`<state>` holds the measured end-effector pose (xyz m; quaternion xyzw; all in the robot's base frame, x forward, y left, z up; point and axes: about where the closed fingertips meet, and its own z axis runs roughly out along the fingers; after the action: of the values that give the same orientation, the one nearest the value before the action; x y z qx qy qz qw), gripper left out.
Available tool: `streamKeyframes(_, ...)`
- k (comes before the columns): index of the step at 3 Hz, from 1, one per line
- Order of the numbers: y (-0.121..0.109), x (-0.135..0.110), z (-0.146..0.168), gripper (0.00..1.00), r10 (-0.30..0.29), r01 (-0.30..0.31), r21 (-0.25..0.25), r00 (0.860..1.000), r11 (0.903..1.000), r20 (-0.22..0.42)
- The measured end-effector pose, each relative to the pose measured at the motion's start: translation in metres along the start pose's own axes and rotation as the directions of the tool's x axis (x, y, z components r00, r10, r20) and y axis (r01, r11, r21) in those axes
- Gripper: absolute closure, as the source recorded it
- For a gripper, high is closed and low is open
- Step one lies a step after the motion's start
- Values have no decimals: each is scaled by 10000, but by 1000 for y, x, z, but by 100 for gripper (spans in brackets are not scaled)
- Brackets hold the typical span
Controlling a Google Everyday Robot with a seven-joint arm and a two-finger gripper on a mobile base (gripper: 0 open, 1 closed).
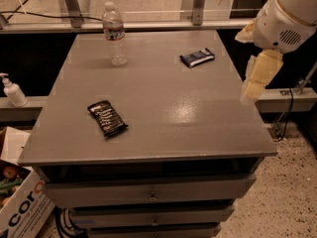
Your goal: Pick rxbar blueberry
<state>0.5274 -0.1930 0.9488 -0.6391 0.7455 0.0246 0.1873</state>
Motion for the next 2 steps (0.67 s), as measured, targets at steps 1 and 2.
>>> streamKeyframes(1, -38, -10, 33, 0, 230, -215, -243, 9976, 9995, 658)
streamKeyframes(2, -66, -18, 56, 0, 671, -640, -277, 9896, 9976, 1269)
